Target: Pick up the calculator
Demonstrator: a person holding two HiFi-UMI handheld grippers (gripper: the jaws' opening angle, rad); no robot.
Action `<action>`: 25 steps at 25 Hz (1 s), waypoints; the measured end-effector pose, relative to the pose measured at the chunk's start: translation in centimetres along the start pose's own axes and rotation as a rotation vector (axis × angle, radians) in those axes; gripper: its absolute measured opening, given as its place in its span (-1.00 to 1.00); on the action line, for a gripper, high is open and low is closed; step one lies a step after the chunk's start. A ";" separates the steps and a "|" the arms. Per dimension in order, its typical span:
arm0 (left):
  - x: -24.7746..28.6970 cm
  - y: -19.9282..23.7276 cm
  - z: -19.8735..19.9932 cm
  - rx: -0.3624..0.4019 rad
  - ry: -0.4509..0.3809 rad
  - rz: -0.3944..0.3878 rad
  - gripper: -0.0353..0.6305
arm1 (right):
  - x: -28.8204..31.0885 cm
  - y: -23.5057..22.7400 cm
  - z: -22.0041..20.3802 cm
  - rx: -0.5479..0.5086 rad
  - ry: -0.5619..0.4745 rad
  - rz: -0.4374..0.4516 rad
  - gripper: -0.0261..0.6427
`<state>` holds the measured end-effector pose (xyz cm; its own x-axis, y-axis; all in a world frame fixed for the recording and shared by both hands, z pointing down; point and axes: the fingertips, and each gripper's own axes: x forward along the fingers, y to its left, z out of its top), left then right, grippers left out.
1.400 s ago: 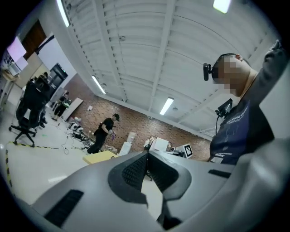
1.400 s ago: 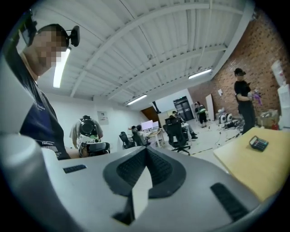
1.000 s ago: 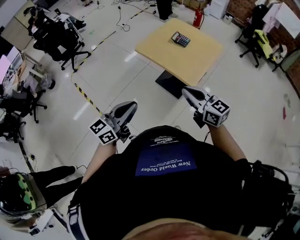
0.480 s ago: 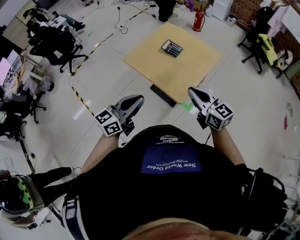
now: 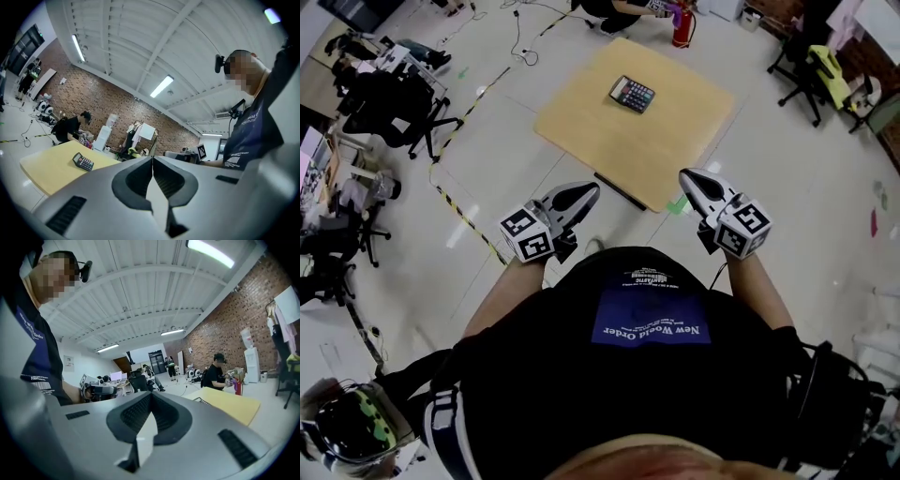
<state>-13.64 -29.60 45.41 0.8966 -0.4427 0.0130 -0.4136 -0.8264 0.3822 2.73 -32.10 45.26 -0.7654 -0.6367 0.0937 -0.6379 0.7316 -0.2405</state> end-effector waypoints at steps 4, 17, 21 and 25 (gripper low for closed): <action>0.2 3.2 1.1 -0.007 -0.002 -0.068 -0.88 | 2.5 -0.9 0.8 -0.010 -0.003 -0.052 -0.96; 2.6 15.1 0.6 -0.056 0.115 -0.121 -0.87 | 8.9 -4.6 1.7 0.011 0.006 -0.129 -0.96; 6.9 18.7 -0.1 -0.069 0.186 -0.039 -0.71 | 8.1 -7.0 1.0 0.037 0.015 -0.099 -0.96; 10.3 26.1 -2.3 -0.179 0.249 0.122 -0.44 | 7.8 -9.7 -0.2 0.072 0.017 -0.068 -0.96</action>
<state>-14.83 -54.91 57.64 0.8627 -0.4173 0.2855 -0.5053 -0.6885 0.5203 2.95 -44.07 48.51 -0.7224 -0.6794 0.1285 -0.6811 0.6671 -0.3018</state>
